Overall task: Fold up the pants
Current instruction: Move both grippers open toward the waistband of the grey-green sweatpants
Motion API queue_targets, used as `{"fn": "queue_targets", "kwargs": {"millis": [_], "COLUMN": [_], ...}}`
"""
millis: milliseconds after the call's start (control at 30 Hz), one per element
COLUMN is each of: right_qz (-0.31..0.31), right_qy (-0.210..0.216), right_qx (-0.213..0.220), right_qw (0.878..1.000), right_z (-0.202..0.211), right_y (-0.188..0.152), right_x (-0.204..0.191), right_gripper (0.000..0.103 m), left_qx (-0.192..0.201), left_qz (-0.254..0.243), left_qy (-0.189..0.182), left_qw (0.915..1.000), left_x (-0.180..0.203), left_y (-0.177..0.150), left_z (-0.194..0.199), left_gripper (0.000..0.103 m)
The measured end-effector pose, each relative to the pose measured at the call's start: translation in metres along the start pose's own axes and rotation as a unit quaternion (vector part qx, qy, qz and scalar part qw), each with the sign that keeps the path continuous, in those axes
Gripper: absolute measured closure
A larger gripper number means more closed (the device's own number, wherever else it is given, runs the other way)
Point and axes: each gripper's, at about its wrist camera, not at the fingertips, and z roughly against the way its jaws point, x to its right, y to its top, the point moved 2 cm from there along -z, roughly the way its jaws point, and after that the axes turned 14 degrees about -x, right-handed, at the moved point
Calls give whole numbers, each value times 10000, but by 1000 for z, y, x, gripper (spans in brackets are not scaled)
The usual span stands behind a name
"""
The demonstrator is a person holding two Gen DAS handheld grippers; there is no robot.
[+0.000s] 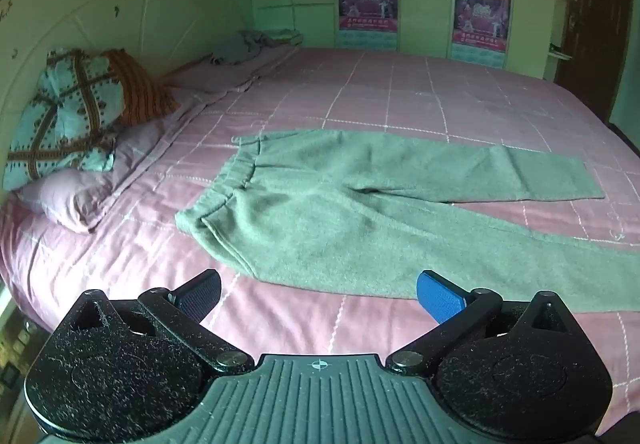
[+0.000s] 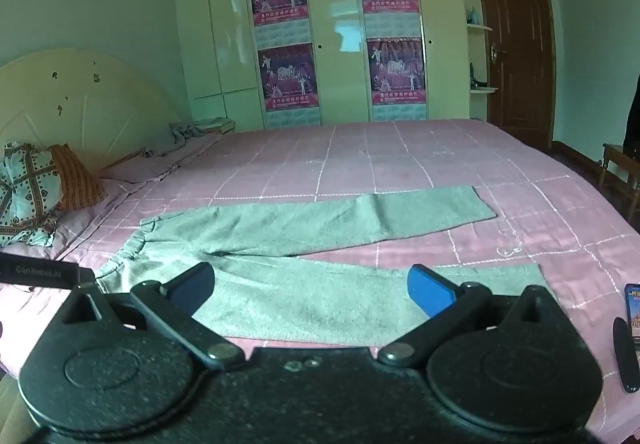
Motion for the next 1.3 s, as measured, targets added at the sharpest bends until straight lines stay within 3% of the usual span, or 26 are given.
{"fn": "queue_targets", "kwargs": {"millis": [233, 767, 800, 1300], "right_qz": [-251, -468, -275, -68], "right_qy": [159, 336, 292, 232], "right_qx": [-25, -496, 17, -198], "right_qw": [9996, 9971, 9992, 9995], "right_z": [-2, -18, -17, -38], "right_y": [0, -3, -1, 19], "right_x": [6, -8, -8, -32], "right_gripper": [0, 0, 0, 0], "left_qx": [156, 45, 46, -82], "left_qz": [-209, -72, -66, 107], "left_qy": [114, 90, 91, 93], "left_qw": [9996, 9999, 9999, 9999], "left_x": [5, -7, -7, -25], "left_y": [-3, 9, 9, 27], "left_z": [4, -17, -18, -42], "left_gripper": [0, 0, 0, 0]}}
